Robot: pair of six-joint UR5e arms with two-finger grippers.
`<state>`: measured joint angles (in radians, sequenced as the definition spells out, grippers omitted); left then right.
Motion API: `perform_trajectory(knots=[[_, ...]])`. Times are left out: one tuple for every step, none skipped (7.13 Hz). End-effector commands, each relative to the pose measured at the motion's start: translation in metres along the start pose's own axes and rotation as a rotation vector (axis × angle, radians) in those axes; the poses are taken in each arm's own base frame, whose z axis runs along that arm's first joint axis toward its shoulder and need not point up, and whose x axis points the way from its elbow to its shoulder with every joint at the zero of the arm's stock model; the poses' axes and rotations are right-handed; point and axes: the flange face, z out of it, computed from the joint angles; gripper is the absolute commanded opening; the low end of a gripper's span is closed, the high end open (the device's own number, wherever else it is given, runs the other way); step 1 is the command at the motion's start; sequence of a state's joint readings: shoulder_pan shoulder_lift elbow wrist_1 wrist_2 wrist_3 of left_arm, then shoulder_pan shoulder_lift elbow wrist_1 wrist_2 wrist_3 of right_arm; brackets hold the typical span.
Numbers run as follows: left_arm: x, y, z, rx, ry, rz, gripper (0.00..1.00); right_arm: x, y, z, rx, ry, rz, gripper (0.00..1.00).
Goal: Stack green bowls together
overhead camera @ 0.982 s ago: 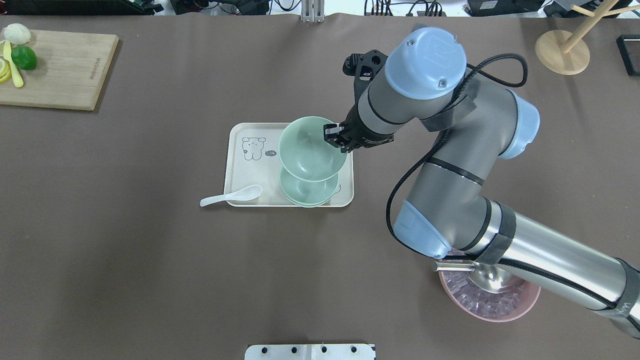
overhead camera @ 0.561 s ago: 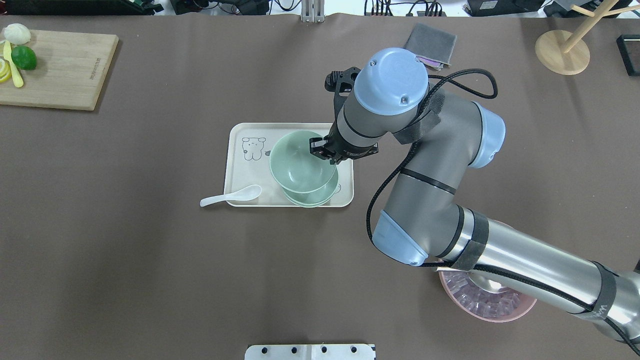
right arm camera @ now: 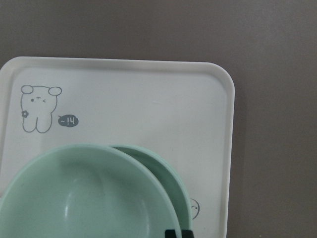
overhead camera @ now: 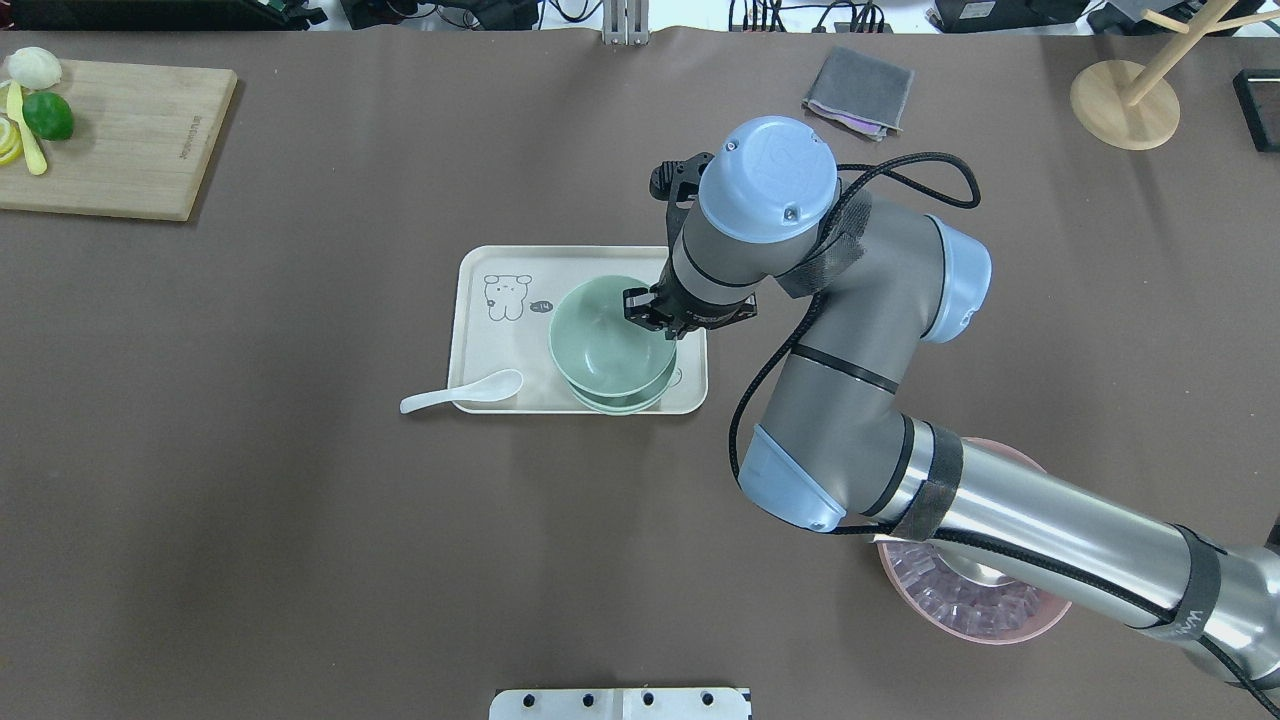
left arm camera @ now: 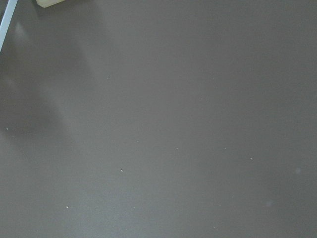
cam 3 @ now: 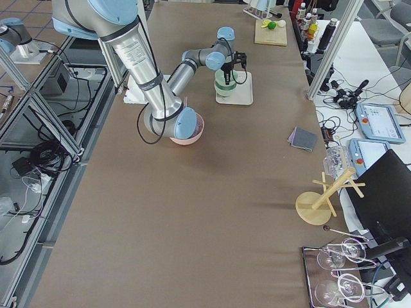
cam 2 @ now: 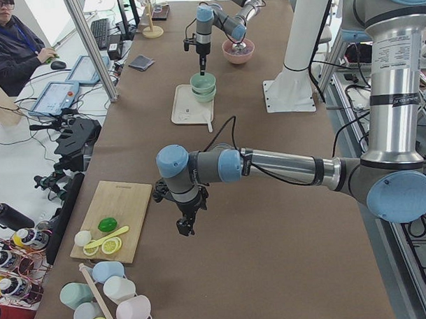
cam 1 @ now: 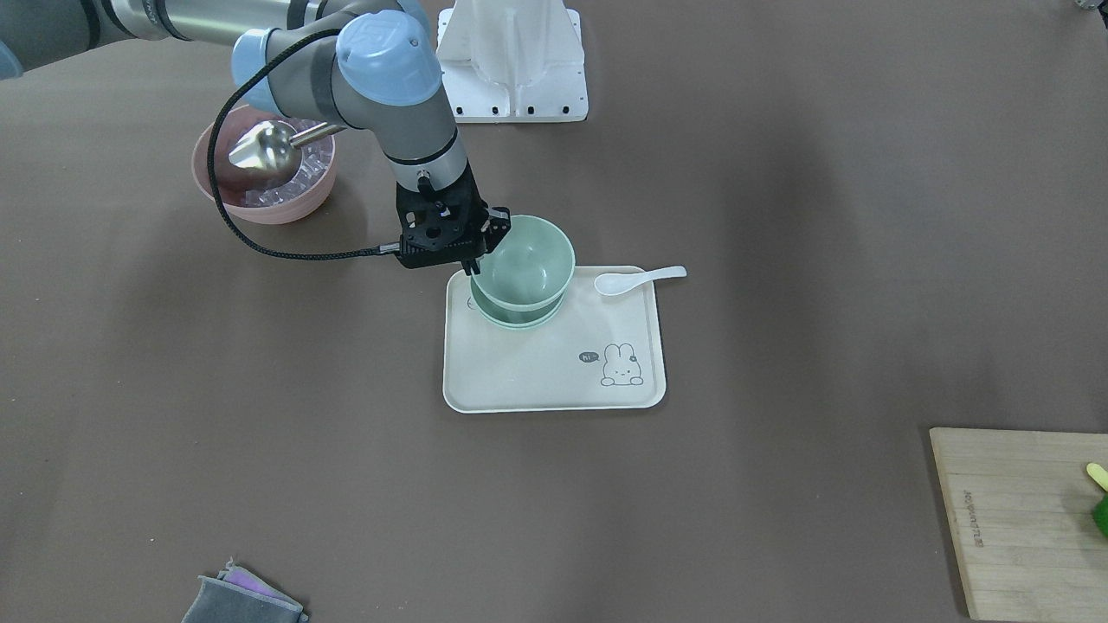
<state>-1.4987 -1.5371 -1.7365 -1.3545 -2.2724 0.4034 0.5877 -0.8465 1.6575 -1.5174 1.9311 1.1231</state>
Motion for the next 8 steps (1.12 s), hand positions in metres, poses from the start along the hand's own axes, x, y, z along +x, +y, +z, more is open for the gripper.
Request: perform_trajectory(knots=[[-0.001, 0.001, 0.002, -0.003, 0.002, -0.003, 0.98, 0.001, 0.001, 0.005, -0.005, 0.005, 0.0, 0.0], [-0.002, 0.001, 0.003, -0.006, 0.002, -0.005, 0.98, 0.001, 0.002, 0.006, -0.007, 0.006, 0.0, 0.0], [-0.002, 0.001, 0.003, -0.006, 0.002, -0.005, 0.98, 0.002, 0.001, 0.009, -0.01, 0.013, 0.001, 0.0], [-0.002, 0.001, 0.003, -0.006, 0.002, -0.005, 0.98, 0.003, 0.001, 0.012, -0.012, 0.017, -0.004, 0.0], [-0.002, 0.001, 0.002, -0.005, 0.001, -0.004, 0.98, 0.004, -0.001, 0.016, -0.016, 0.024, -0.005, 0.0], [-0.002, 0.001, 0.003, -0.005, 0.001, -0.004, 0.98, 0.004, 0.0, 0.018, -0.019, 0.027, -0.006, 0.0], [-0.003, 0.001, 0.003, -0.005, 0.003, -0.005, 0.98, 0.004, 0.0, 0.02, -0.021, 0.029, -0.006, 0.0], [-0.003, 0.001, 0.003, -0.005, 0.003, -0.005, 0.98, 0.003, 0.002, 0.021, -0.023, 0.028, -0.009, 0.0]])
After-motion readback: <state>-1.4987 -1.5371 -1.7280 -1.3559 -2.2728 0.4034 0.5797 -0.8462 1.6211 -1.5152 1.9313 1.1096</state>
